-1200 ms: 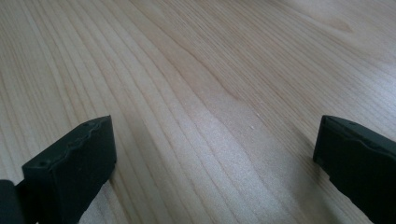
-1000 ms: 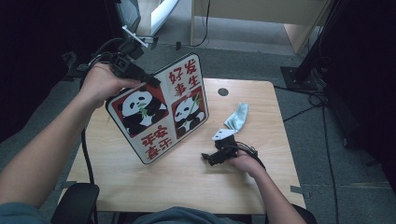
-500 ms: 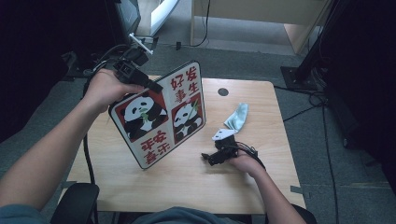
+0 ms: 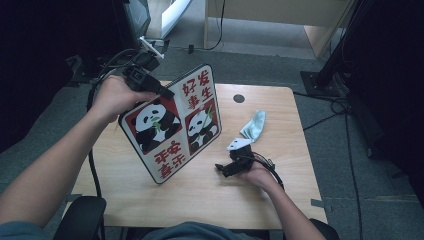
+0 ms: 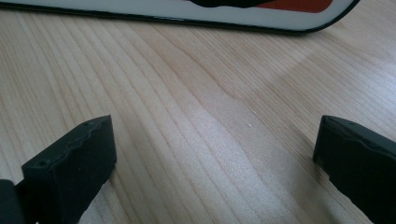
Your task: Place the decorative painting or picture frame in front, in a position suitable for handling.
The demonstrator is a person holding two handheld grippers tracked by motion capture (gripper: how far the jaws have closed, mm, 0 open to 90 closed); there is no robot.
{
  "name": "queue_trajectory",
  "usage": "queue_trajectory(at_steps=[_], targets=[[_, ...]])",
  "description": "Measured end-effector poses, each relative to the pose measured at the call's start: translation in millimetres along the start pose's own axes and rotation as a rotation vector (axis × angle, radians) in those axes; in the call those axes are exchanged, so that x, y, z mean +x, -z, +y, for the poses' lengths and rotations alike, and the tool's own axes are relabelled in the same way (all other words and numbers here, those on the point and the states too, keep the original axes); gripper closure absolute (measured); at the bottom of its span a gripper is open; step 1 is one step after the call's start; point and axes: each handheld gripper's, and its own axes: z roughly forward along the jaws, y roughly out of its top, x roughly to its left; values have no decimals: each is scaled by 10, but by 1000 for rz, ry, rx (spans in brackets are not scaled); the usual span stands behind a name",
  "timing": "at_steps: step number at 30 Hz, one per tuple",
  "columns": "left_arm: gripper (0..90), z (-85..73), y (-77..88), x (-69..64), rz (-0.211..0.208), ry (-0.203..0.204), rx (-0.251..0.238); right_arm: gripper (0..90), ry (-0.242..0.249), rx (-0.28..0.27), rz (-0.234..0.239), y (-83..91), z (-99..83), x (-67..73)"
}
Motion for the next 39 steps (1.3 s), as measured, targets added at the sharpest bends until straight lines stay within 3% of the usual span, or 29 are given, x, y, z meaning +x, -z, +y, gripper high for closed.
queue_trajectory(at_steps=[5, 14, 22, 27, 30, 33, 39], targets=[[693, 0, -1, 40, 23, -4, -1, 0, -1, -1, -3, -4, 3, 0], [548, 20, -16, 129, 20, 11, 16, 3, -1, 17, -6, -8, 33, -10], [433, 38, -42, 185, 26, 20, 33, 90, 6, 12, 0, 15, 48, -19], [355, 27, -67, 225, 23, -8, 19, 127, -11, 3, 3, 39, 64, -37], [348, -8, -87, 259, -24, 23, 1, 129, -18, -10, 2, 71, 87, -39], [332, -32, -74, 268, 5, 7, -10, 129, -11, -42, 4, 118, 125, -41], [300, -25, -86, 276, -2, 9, -9, 144, -28, -68, -4, 209, 173, -85]])
